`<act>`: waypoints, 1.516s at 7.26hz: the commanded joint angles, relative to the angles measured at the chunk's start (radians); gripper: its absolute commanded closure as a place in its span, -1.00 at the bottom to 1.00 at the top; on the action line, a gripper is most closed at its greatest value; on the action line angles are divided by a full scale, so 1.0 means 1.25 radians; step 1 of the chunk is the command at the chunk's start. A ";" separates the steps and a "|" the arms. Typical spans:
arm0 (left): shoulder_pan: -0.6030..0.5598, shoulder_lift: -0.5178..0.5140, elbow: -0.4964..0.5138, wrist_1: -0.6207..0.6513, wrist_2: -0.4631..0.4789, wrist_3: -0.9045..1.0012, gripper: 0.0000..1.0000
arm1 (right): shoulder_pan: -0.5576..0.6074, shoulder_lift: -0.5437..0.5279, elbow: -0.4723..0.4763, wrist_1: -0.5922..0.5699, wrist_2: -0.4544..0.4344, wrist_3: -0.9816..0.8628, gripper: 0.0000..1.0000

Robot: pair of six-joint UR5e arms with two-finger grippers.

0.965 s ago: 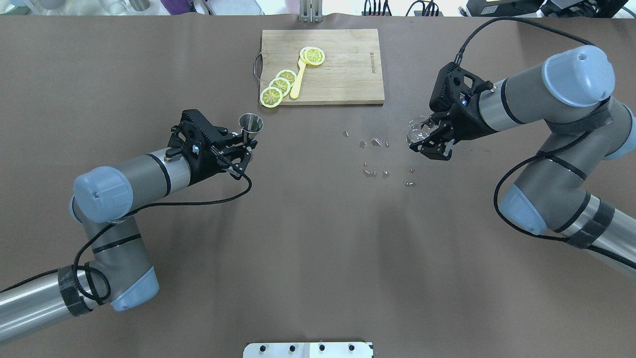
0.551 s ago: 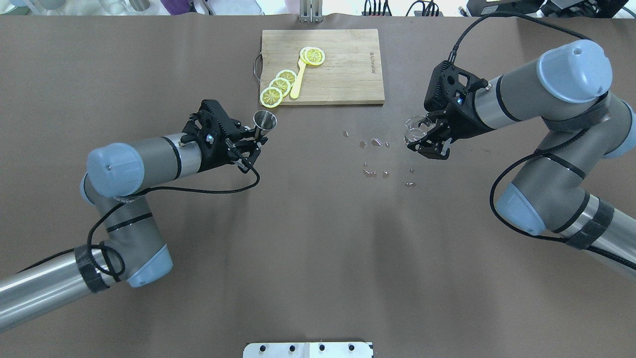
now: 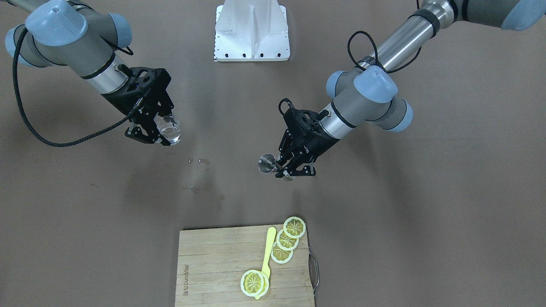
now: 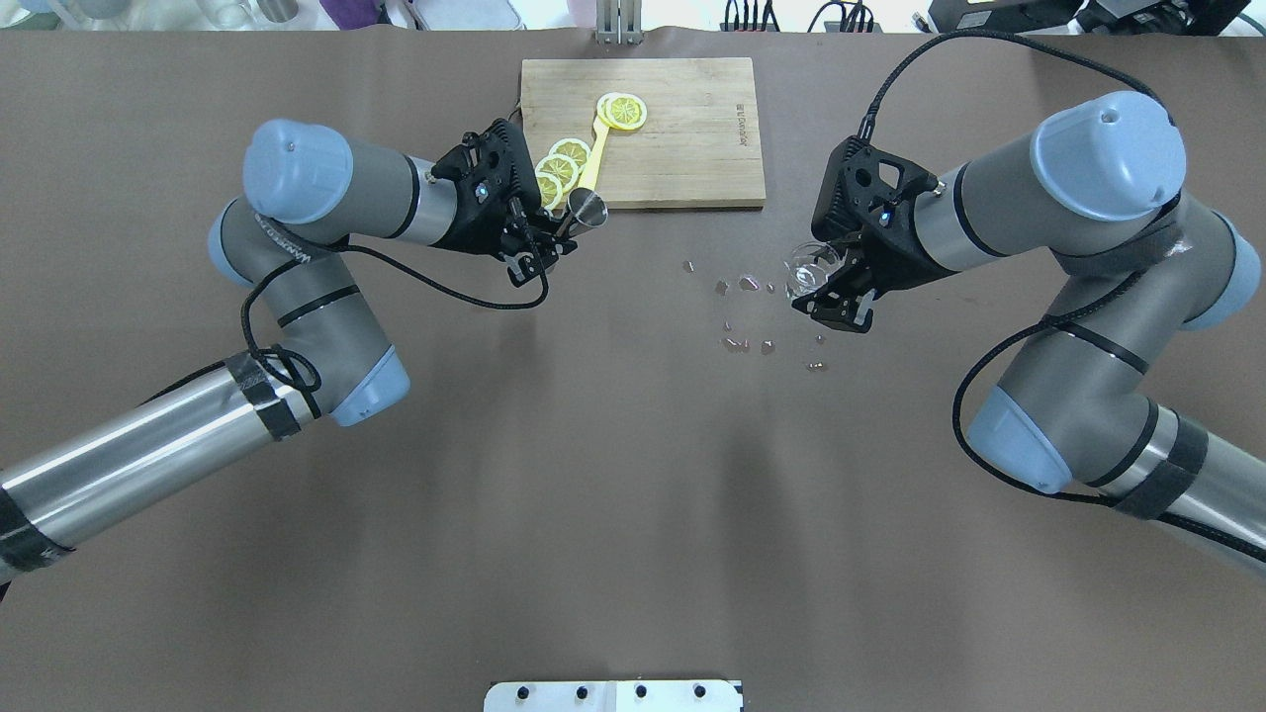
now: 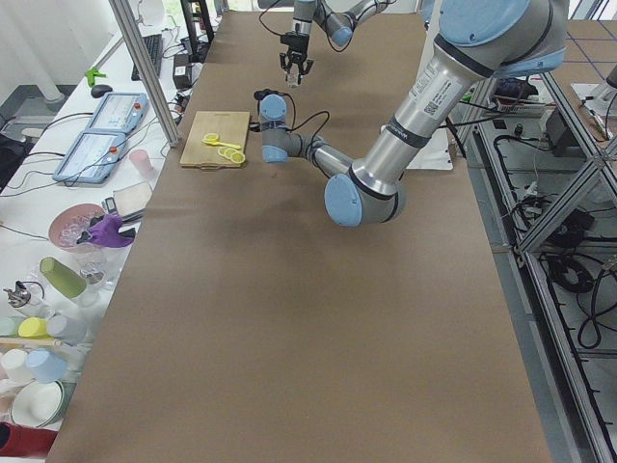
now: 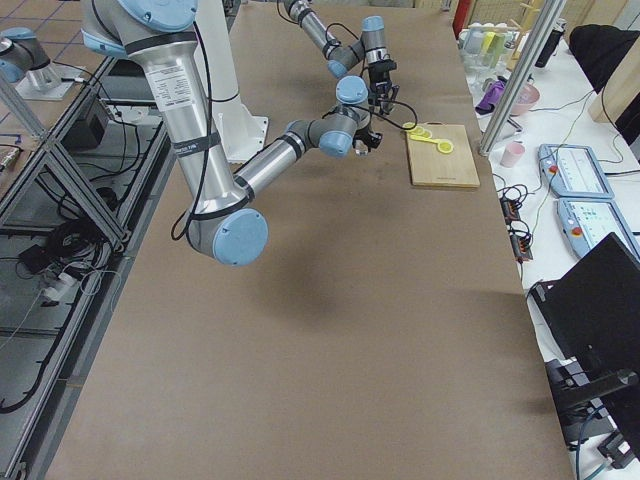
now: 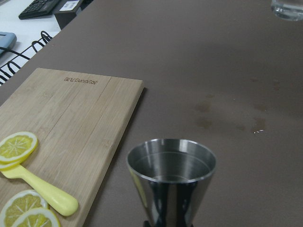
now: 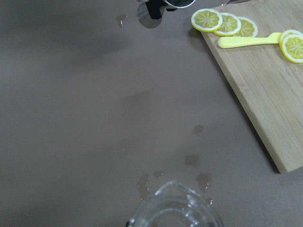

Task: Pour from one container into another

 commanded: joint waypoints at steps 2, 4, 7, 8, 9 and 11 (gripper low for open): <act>-0.003 -0.037 0.021 0.006 -0.051 0.061 1.00 | 0.004 0.012 0.011 -0.074 0.007 0.051 1.00; 0.031 -0.051 0.021 -0.019 -0.046 0.061 1.00 | 0.005 0.003 0.024 -0.085 0.016 0.065 1.00; 0.087 -0.061 0.024 -0.054 0.004 0.052 1.00 | 0.011 0.009 0.024 -0.149 0.030 0.065 1.00; 0.094 -0.071 0.032 -0.056 0.007 0.050 1.00 | 0.011 0.018 0.024 -0.167 0.040 0.065 1.00; 0.102 -0.089 0.052 -0.062 0.007 0.043 1.00 | 0.010 0.024 0.024 -0.198 0.056 0.066 1.00; 0.125 -0.107 0.087 -0.104 0.035 0.010 1.00 | 0.010 0.051 0.019 -0.250 0.091 0.061 1.00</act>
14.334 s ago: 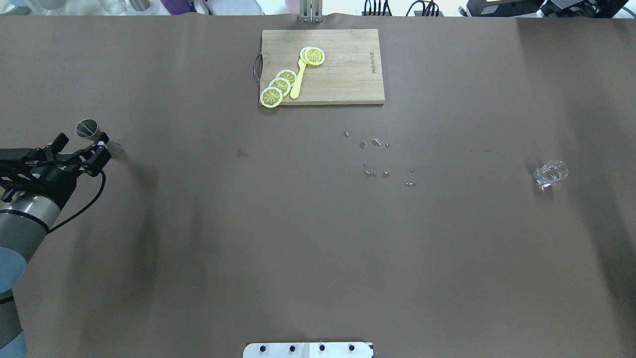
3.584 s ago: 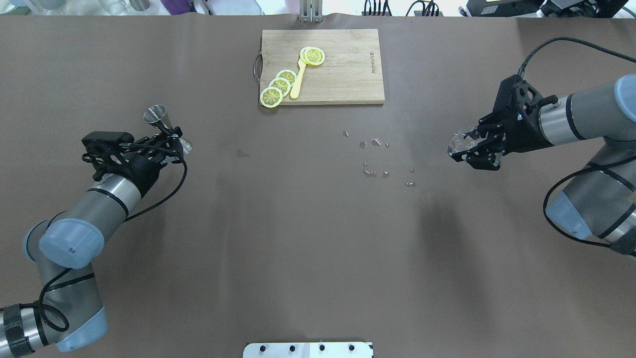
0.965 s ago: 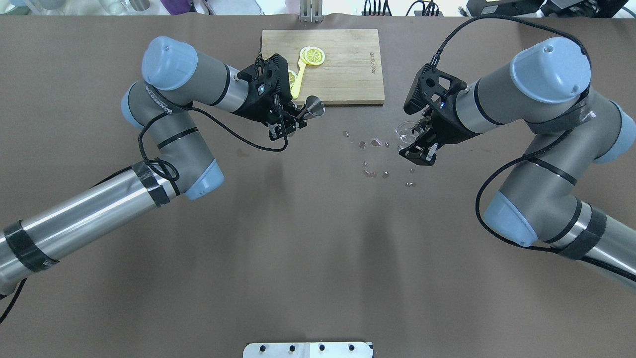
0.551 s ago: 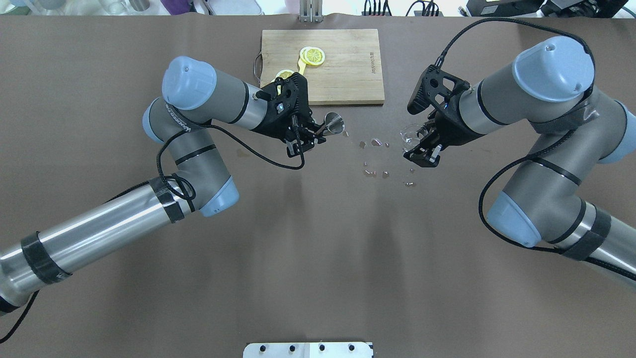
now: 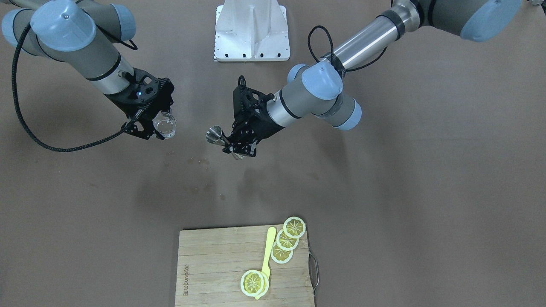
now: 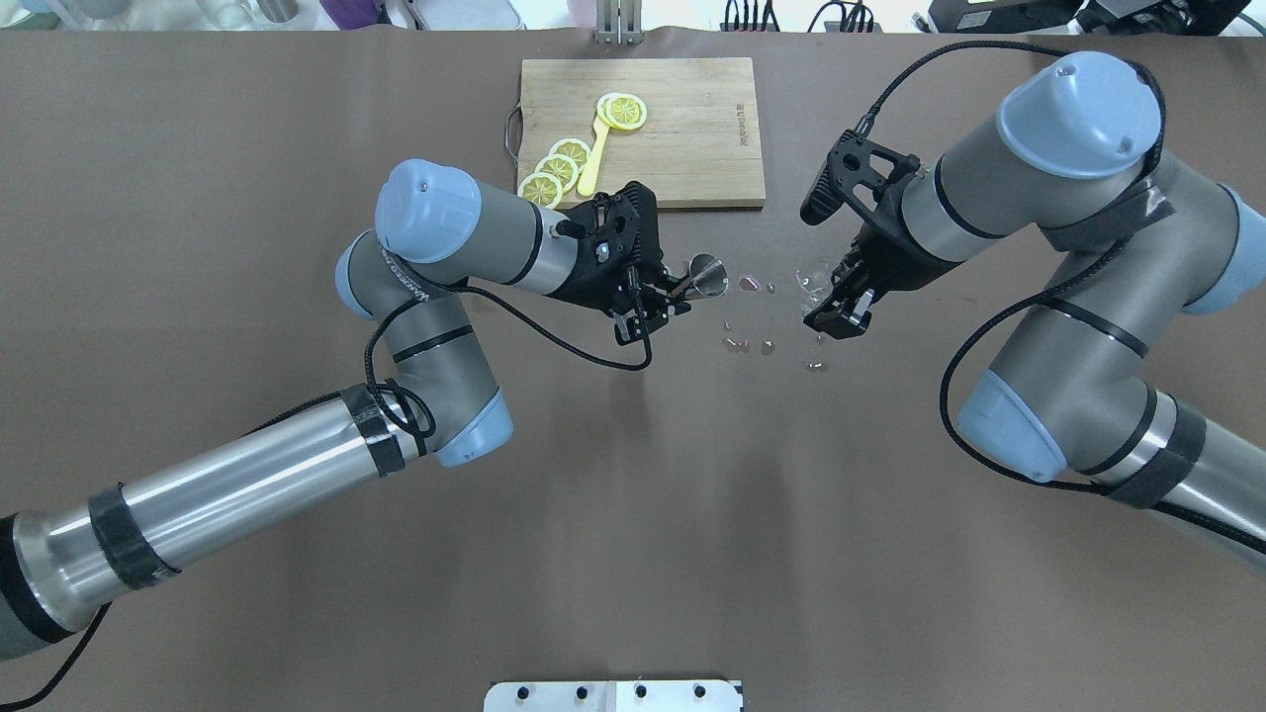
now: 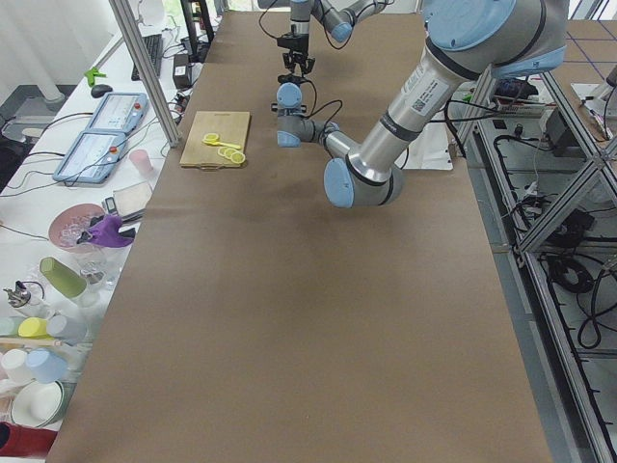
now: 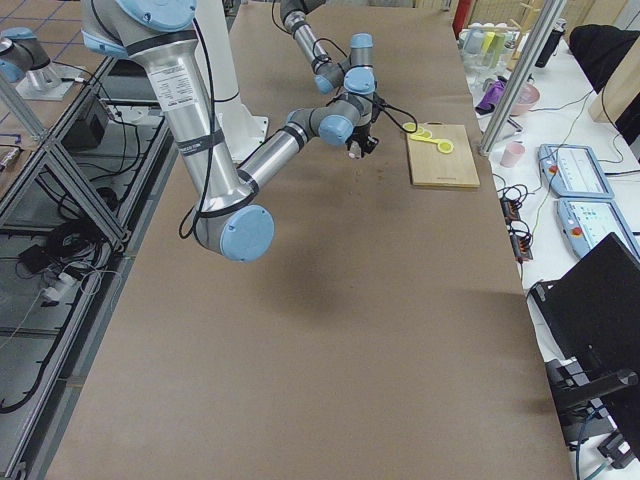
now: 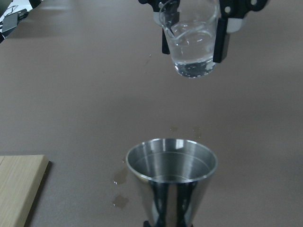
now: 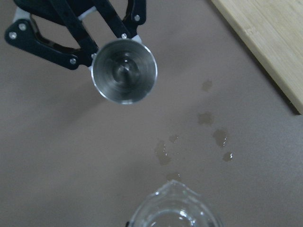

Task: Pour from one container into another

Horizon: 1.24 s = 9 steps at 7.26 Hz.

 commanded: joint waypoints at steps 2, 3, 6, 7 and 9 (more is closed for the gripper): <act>0.025 -0.017 0.025 -0.034 0.033 -0.026 1.00 | -0.002 0.034 -0.003 -0.075 0.020 -0.009 1.00; 0.032 -0.023 0.027 -0.036 0.040 -0.030 1.00 | -0.004 0.044 -0.009 -0.085 0.013 -0.010 1.00; 0.040 -0.041 0.044 -0.037 0.053 -0.037 1.00 | -0.017 0.072 -0.004 -0.147 0.008 -0.011 1.00; 0.040 -0.041 0.044 -0.037 0.053 -0.037 1.00 | -0.018 0.079 -0.004 -0.175 0.008 -0.012 1.00; 0.040 -0.041 0.044 -0.038 0.053 -0.037 1.00 | -0.025 0.086 -0.006 -0.203 0.003 -0.012 1.00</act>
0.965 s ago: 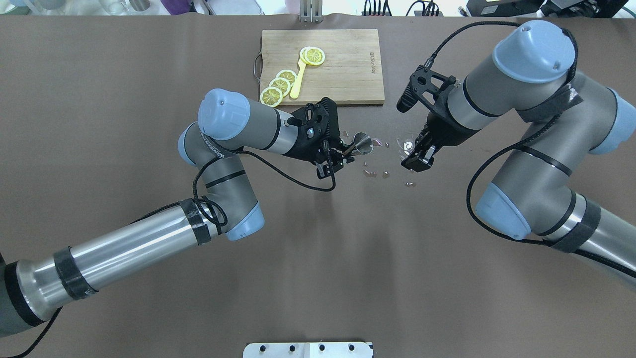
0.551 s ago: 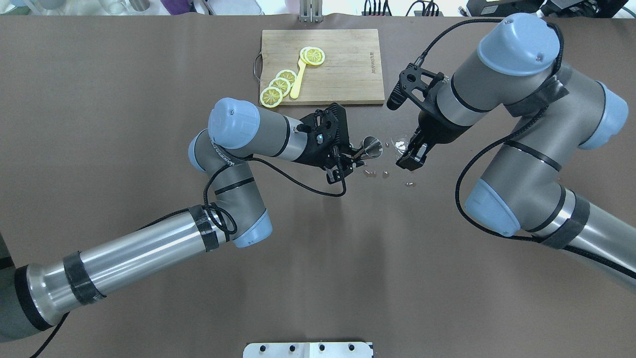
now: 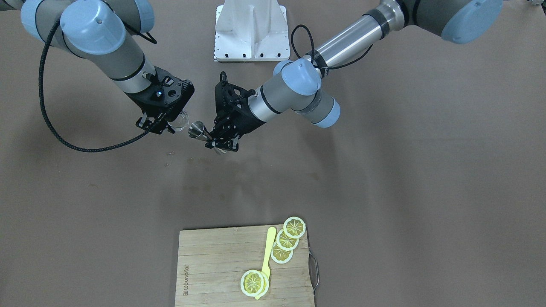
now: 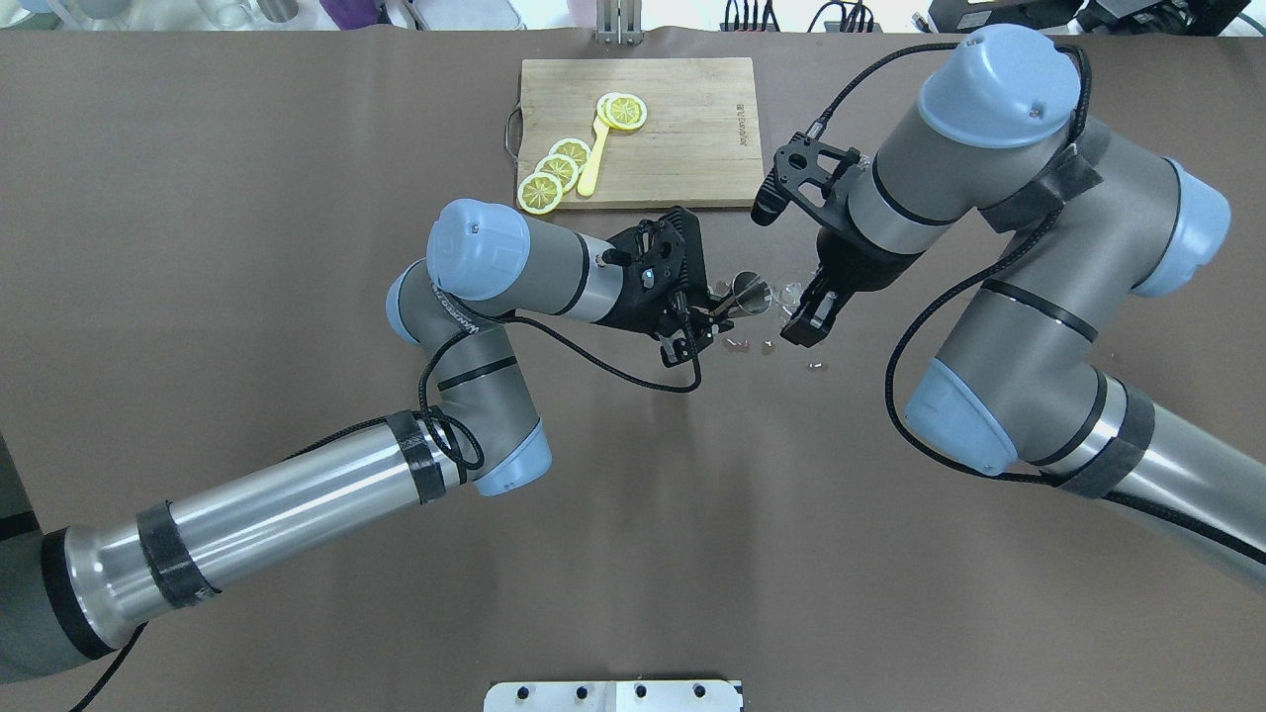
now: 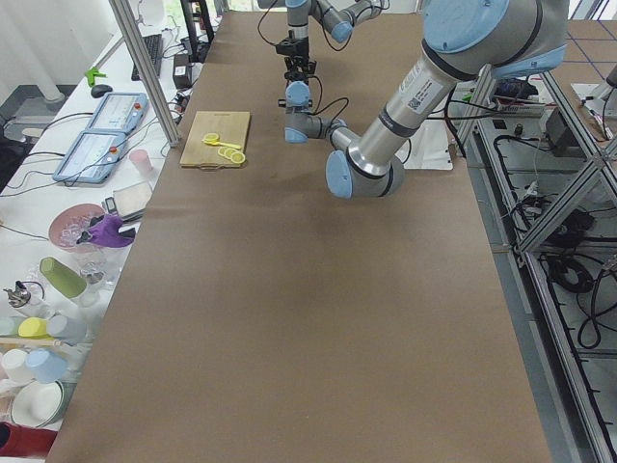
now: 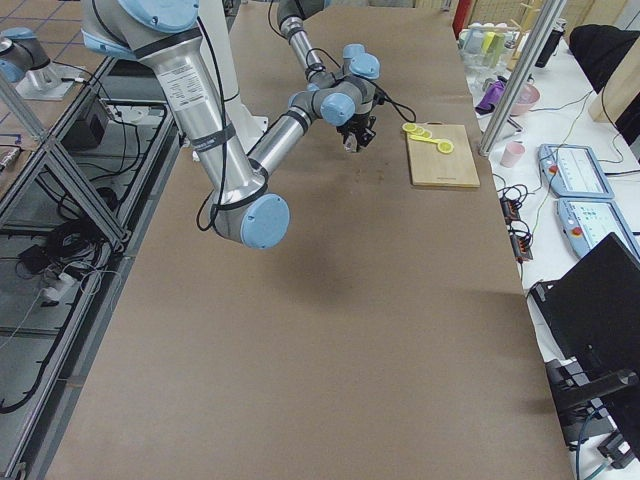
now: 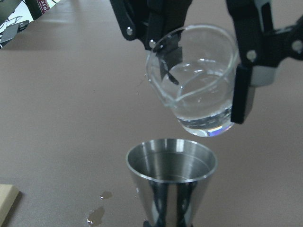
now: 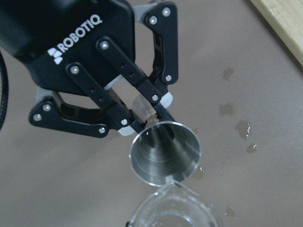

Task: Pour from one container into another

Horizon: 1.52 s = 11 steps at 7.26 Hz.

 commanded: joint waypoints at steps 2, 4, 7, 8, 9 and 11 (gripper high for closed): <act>0.001 0.000 0.000 -0.001 0.000 0.000 1.00 | -0.003 0.024 -0.002 -0.065 -0.002 -0.020 1.00; 0.001 0.000 0.000 -0.007 0.000 -0.001 1.00 | -0.002 0.038 -0.005 -0.106 -0.003 -0.048 1.00; 0.001 0.000 0.000 -0.007 0.000 -0.001 1.00 | -0.001 0.067 -0.007 -0.164 -0.003 -0.059 1.00; 0.001 0.000 -0.001 -0.008 0.000 -0.001 1.00 | 0.002 0.069 -0.012 -0.167 -0.005 -0.059 1.00; 0.001 0.000 0.000 -0.009 0.000 -0.001 1.00 | 0.003 0.069 -0.014 -0.168 -0.007 -0.060 1.00; 0.001 0.000 0.000 -0.014 0.000 -0.001 1.00 | 0.007 0.105 -0.044 -0.214 -0.007 -0.087 1.00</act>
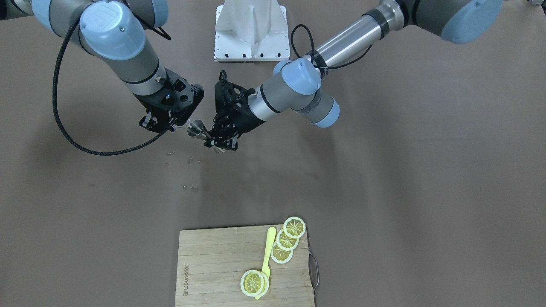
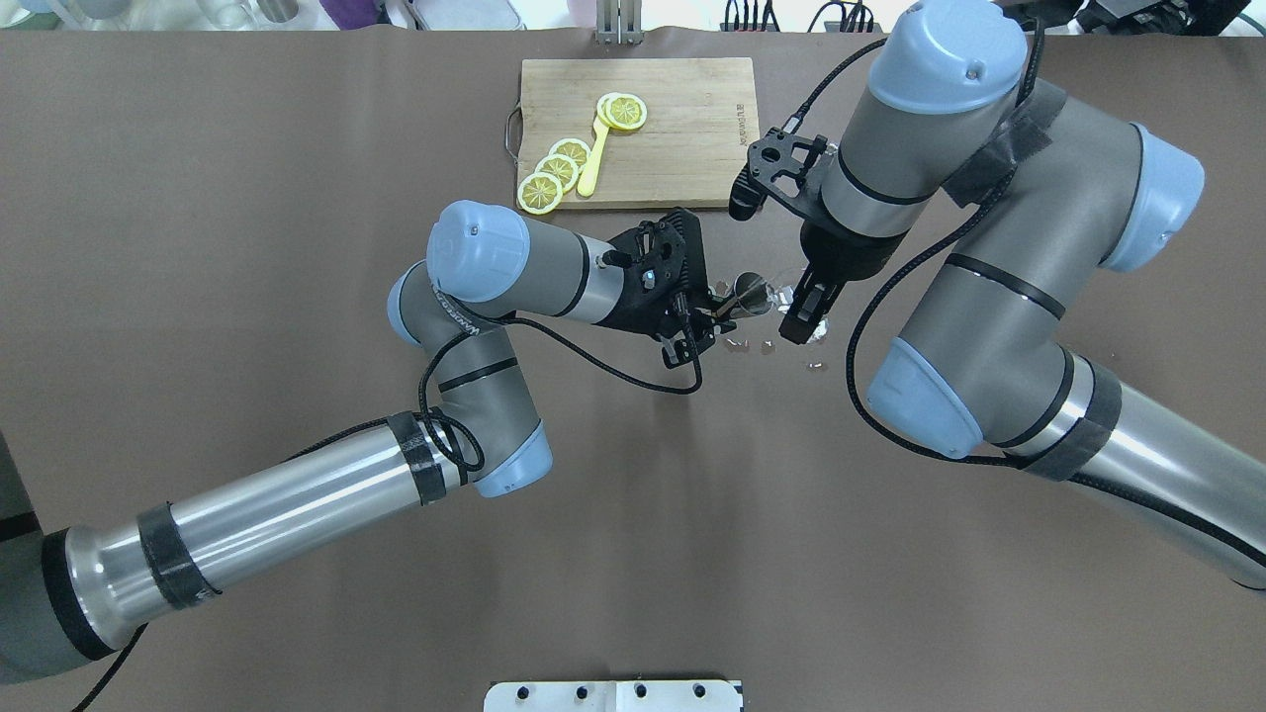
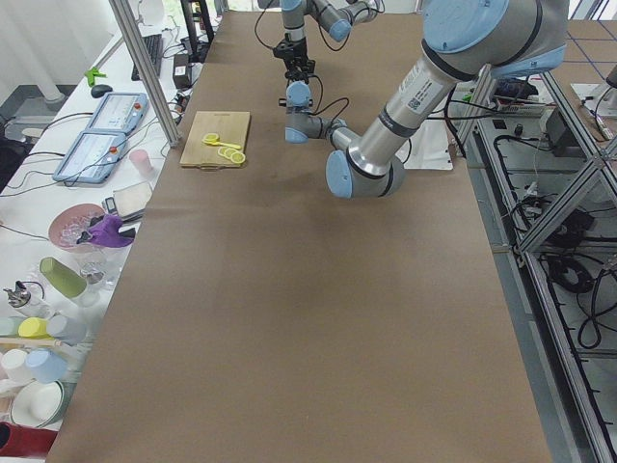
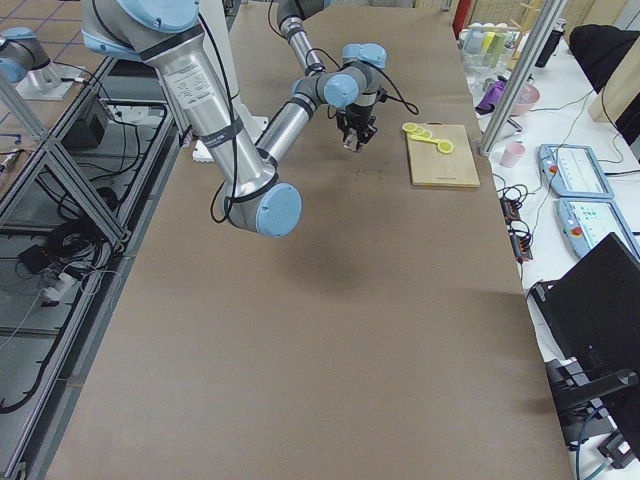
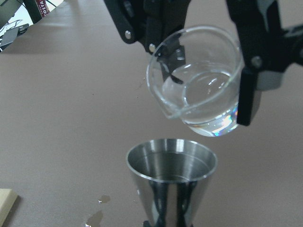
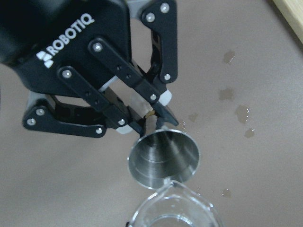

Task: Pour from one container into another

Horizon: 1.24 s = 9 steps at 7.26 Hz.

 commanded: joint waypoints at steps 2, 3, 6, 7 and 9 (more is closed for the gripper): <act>0.001 0.000 0.000 -0.005 0.000 0.000 1.00 | 0.009 0.027 -0.026 -0.030 0.002 -0.024 1.00; 0.001 0.000 -0.001 -0.005 0.000 0.000 1.00 | 0.010 0.036 -0.028 -0.052 0.002 -0.024 1.00; 0.000 0.001 0.000 -0.008 0.000 0.000 1.00 | 0.013 0.078 -0.060 -0.101 0.006 -0.042 1.00; 0.000 0.001 0.000 -0.008 0.000 0.000 1.00 | 0.012 0.084 -0.062 -0.115 0.007 -0.044 1.00; 0.000 0.001 0.000 -0.008 0.000 0.000 1.00 | 0.012 0.121 -0.085 -0.170 0.007 -0.072 1.00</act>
